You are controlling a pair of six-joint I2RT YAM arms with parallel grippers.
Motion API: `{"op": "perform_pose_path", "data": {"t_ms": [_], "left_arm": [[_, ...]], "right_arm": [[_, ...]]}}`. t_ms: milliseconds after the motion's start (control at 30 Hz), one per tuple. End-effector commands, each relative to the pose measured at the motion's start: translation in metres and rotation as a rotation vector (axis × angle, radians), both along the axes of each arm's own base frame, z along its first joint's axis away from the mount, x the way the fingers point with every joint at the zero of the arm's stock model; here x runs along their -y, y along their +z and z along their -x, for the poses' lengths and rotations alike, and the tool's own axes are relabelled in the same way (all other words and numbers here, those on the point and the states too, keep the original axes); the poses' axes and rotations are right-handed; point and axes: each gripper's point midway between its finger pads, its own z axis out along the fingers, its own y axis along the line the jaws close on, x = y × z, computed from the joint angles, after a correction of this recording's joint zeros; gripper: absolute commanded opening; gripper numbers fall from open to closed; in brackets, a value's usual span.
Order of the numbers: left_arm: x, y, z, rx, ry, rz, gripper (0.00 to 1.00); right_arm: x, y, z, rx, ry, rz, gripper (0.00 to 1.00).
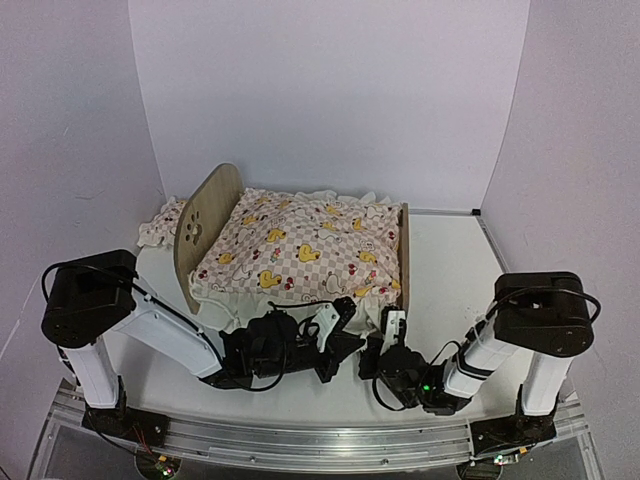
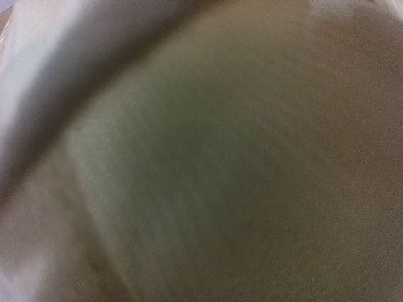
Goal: Set up the pet bed
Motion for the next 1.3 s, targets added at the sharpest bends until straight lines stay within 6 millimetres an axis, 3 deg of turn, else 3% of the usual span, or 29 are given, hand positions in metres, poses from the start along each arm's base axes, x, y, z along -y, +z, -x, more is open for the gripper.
{"op": "perform_pose_path", "data": {"t_ms": [0, 133, 200, 300, 500, 633, 733, 867, 900, 1000, 1067, 1167, 1267], "left_arm": [[-0.004, 0.029, 0.0, 0.03, 0.001, 0.066, 0.0], [-0.006, 0.022, 0.003, 0.034, -0.01, 0.046, 0.0], [-0.006, 0.017, 0.006, 0.033, -0.019, 0.031, 0.0], [-0.003, 0.01, 0.012, 0.037, -0.037, 0.01, 0.0], [0.002, 0.001, 0.017, 0.024, -0.064, -0.008, 0.0], [0.01, -0.007, 0.019, 0.017, -0.08, -0.031, 0.0], [0.013, -0.014, 0.017, -0.001, -0.076, -0.039, 0.0], [0.013, -0.014, 0.016, -0.006, -0.063, -0.039, 0.0], [0.012, -0.014, 0.015, -0.007, -0.06, -0.038, 0.0], [0.009, -0.013, 0.015, -0.007, -0.051, -0.038, 0.0], [0.006, -0.013, 0.013, -0.005, -0.039, -0.041, 0.0], [0.005, -0.014, 0.011, -0.005, -0.03, -0.044, 0.0], [0.006, -0.013, 0.012, -0.007, -0.034, -0.04, 0.0]], "right_arm": [[-0.005, 0.019, -0.006, 0.046, -0.012, -0.045, 0.01], [0.011, 0.014, 0.008, -0.083, -0.001, -0.022, 0.0], [0.021, -0.003, 0.025, -0.231, 0.036, 0.084, 0.0], [0.028, -0.011, 0.056, -0.394, 0.143, 0.116, 0.0], [0.047, 0.001, 0.095, -0.582, 0.253, 0.211, 0.0], [0.084, 0.001, 0.11, -0.734, 0.162, 0.383, 0.0], [0.082, 0.012, 0.109, -0.75, 0.161, 0.413, 0.0], [0.027, 0.036, 0.095, -0.598, 0.334, 0.223, 0.27], [0.024, 0.039, 0.086, -0.548, 0.318, 0.188, 0.36], [0.025, 0.033, 0.064, -0.465, 0.259, 0.135, 0.41], [0.019, 0.037, 0.049, -0.39, 0.219, 0.098, 0.51], [0.016, 0.034, 0.032, -0.317, 0.172, 0.122, 0.54], [0.013, 0.025, 0.02, -0.284, 0.132, 0.19, 0.51]]}}
